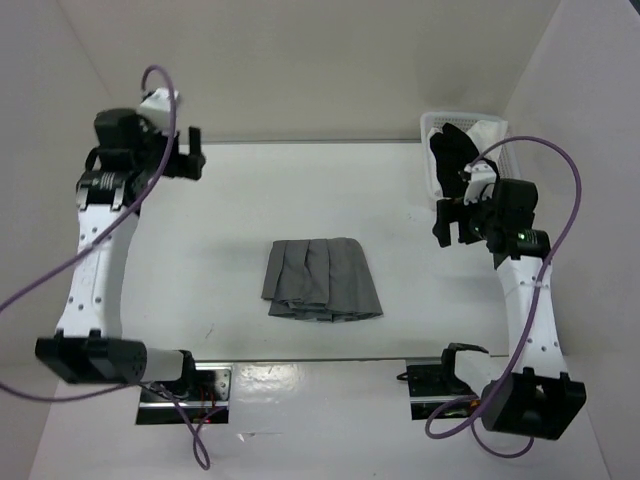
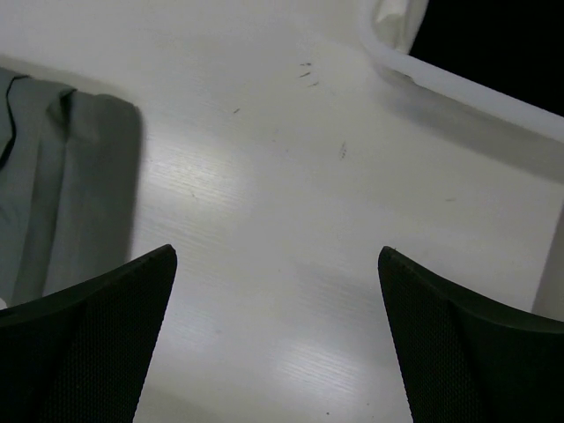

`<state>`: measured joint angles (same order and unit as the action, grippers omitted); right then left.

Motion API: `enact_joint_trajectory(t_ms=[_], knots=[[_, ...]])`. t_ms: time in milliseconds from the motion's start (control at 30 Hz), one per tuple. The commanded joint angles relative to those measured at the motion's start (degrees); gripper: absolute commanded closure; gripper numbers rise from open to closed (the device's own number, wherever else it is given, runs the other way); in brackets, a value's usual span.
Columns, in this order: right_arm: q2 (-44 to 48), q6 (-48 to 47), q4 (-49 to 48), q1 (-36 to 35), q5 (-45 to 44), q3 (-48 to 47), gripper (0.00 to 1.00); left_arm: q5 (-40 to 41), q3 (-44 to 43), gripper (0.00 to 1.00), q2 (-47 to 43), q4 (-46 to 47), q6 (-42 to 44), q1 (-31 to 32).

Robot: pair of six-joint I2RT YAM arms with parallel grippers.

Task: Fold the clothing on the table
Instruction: Fold the skirt

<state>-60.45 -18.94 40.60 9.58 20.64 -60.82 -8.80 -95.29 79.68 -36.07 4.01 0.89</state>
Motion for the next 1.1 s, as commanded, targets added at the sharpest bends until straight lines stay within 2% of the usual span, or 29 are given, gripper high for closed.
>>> enact_joint_trajectory(t_ms=[0, 33, 100, 133, 233, 333, 433, 667, 1067], knots=[[4.1, 5.0, -5.9, 3.0, -2.8, 2.5, 0.01, -1.7, 15.2, 0.00, -5.0, -2.1, -0.5, -5.2], [5.7, 5.8, -6.5, 5.2, -3.4, 3.2, 0.01, -1.7, 21.4, 0.00, -6.5, -1.4, -0.5, -9.1], [7.4, 7.1, -7.8, 7.6, -2.7, 5.5, 0.01, -4.4, 26.2, 0.00, -10.6, 0.3, -1.0, -13.8], [9.0, 7.9, -8.7, 9.6, -2.7, 6.8, 0.01, -5.7, 29.9, 0.00, -13.4, 0.8, -1.0, -18.6], [11.0, 8.7, -10.4, 10.9, -5.4, 8.7, 0.01, -9.6, 33.1, 0.00, -16.6, 0.8, 1.8, -25.5], [11.7, 9.2, -11.1, 10.9, -7.2, 9.2, 0.01, -14.3, 36.5, 0.00, -17.5, 0.0, 4.0, -29.3], [11.7, 9.2, -11.7, 12.0, -7.2, 9.2, 0.01, -14.3, 36.2, 0.00, -18.2, 1.7, 4.0, -32.3], [12.2, 9.7, -11.7, 12.6, -7.8, 9.2, 0.01, -17.9, 36.8, 0.00, -19.8, 2.2, 4.1, -36.8], [14.9, 9.7, -11.7, 12.6, -6.7, 10.3, 0.01, -19.0, 37.3, 0.00, -18.8, 2.2, 4.6, -36.8]])
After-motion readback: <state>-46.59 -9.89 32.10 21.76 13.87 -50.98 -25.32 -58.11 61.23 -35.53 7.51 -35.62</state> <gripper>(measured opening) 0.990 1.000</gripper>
